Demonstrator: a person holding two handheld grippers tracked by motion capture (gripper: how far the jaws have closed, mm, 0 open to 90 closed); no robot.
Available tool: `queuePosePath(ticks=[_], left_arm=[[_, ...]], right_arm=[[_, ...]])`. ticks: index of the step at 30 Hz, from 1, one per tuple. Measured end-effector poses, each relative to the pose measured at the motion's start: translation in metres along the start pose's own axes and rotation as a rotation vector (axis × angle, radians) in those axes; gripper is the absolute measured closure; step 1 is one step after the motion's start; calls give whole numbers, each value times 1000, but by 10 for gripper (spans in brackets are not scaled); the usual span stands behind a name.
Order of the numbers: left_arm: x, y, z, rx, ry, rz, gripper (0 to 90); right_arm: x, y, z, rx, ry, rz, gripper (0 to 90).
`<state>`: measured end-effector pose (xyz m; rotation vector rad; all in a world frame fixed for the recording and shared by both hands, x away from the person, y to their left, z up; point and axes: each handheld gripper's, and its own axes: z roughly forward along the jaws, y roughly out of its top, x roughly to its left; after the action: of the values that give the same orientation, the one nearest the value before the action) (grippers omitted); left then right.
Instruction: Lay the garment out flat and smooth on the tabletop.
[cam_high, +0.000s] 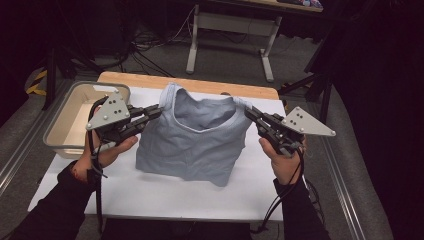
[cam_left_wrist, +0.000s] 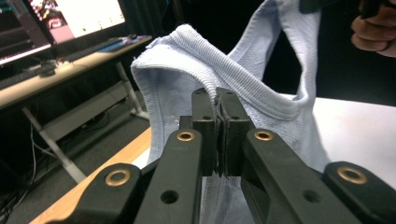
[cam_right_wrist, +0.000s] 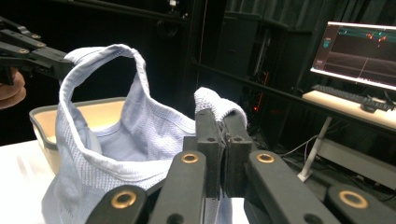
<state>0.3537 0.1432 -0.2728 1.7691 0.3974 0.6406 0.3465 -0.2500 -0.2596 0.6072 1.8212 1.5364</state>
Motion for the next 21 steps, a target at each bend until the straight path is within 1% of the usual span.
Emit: queuePosePath(ticks=[6,8,9,10,11,13,15,18,21], left_arm=[[-14,5,-13,-20,-3,9,873],[-19,5,-16,-30,-14,12,872],[-19,5,-16,-30,-14,12,873],[-23,6,-17,-35,-14,20,873],[-24,6,-17,-32,-15,22,873],[-24,3,-12,-25,-15,5,872],[-23,-1,-6,-11,-12,-5,872],[-20,-9,6,16,-3,-10,872],[-13,-20,21,52,3,-37,872]], right_arm=[[8,13,-9,-12,5,-26,876],[10,17,-12,-18,8,-29,875],[12,19,-14,-20,12,-32,876],[14,21,-16,-24,12,-36,875],[15,22,-17,-30,9,-41,875],[18,23,-17,-32,11,-47,875],[19,23,-13,-18,8,-48,875],[17,17,-4,13,10,-39,875],[11,5,11,55,6,-21,874]])
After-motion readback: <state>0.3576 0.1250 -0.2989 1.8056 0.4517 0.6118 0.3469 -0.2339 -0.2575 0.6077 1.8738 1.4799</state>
